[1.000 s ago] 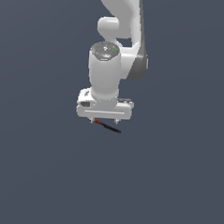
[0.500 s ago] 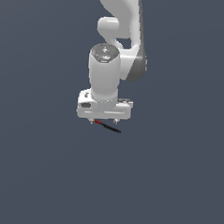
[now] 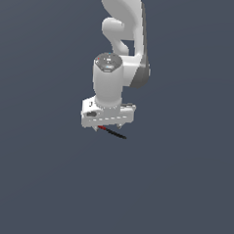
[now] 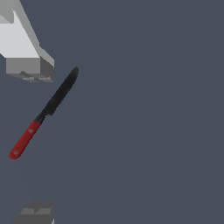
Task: Pick up the object and move it to a goal position.
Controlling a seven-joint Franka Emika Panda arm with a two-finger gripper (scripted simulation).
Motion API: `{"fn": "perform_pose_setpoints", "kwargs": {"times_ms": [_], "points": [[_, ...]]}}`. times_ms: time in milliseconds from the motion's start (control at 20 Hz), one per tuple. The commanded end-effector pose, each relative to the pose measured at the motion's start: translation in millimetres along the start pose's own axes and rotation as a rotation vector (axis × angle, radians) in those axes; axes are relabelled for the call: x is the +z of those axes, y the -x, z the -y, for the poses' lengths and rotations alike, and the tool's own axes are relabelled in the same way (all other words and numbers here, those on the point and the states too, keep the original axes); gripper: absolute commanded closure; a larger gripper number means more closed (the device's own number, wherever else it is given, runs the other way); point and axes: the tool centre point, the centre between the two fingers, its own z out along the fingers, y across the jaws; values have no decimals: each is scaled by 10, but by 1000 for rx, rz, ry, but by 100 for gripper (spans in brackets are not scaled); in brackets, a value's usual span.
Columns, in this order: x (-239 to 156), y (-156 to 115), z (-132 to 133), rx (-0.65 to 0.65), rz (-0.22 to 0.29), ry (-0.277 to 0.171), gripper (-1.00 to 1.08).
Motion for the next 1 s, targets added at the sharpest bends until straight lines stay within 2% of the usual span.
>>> {"fn": "perform_pose_setpoints", "kwargs": {"times_ms": [0, 950], "points": [[78, 51, -2, -63, 3, 0, -92], [651, 485, 51, -581, 21, -17, -92]]}}
